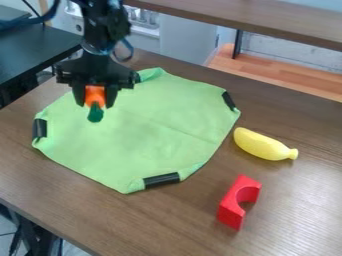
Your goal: Put the orange figure on the bottom edge of the cloth
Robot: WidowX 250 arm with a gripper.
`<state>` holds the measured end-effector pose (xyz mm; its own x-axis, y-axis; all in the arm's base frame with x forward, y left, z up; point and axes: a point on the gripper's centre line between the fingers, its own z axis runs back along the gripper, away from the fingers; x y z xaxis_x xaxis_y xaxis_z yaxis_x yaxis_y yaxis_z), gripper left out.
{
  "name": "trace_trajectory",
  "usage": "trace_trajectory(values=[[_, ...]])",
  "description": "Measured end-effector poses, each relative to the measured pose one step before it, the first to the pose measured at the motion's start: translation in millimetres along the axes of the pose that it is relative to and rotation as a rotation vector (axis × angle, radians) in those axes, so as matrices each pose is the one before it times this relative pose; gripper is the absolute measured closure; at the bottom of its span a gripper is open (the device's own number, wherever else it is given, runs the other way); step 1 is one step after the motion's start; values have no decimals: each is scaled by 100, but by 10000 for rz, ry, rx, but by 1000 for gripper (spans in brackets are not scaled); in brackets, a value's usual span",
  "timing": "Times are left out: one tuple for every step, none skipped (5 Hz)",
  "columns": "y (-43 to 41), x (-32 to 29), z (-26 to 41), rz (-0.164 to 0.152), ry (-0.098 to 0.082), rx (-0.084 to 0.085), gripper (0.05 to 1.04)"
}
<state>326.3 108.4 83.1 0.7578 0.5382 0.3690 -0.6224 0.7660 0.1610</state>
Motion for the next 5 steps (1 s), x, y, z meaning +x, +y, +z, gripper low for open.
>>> trace_trajectory(values=[[545,890,-516,343,255,1514,540],[-818,110,-782,3,1878,1023,540],[266,564,-464,795,1227,857,540],[46,53,16,420,516,334,491],[-466,-197,-295,12,35,-269,173]])
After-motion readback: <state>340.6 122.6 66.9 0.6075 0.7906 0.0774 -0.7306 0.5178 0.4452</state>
